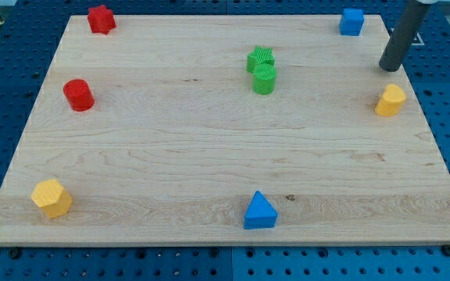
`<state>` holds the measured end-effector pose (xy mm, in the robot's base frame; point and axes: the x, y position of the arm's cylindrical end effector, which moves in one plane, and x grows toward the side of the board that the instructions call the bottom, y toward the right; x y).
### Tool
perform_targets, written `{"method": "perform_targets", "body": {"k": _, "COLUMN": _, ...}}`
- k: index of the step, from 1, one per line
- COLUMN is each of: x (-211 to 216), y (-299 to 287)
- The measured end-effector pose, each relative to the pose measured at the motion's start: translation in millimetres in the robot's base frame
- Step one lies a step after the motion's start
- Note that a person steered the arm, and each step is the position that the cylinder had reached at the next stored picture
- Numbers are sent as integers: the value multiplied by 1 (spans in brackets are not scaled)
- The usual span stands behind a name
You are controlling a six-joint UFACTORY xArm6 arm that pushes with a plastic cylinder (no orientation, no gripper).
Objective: Place your arm to the center right side of the board
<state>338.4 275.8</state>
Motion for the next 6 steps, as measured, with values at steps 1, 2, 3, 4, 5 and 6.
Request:
{"method": "perform_targets", "body": {"k": 1, "x": 13, "y": 16}}
{"method": "perform_targets", "body": {"k": 2, "x": 13, "y": 17}}
{"method": "perform_targets", "body": {"k": 3, "x": 24, "y": 34}}
{"method": "perform_targets", "body": {"k": 4, "x": 32, "y": 44}}
{"method": "perform_targets", "body": {"k": 5, "x": 34, "y": 45}}
{"method": "perform_targets", "body": {"k": 6, "x": 42, "y": 46}}
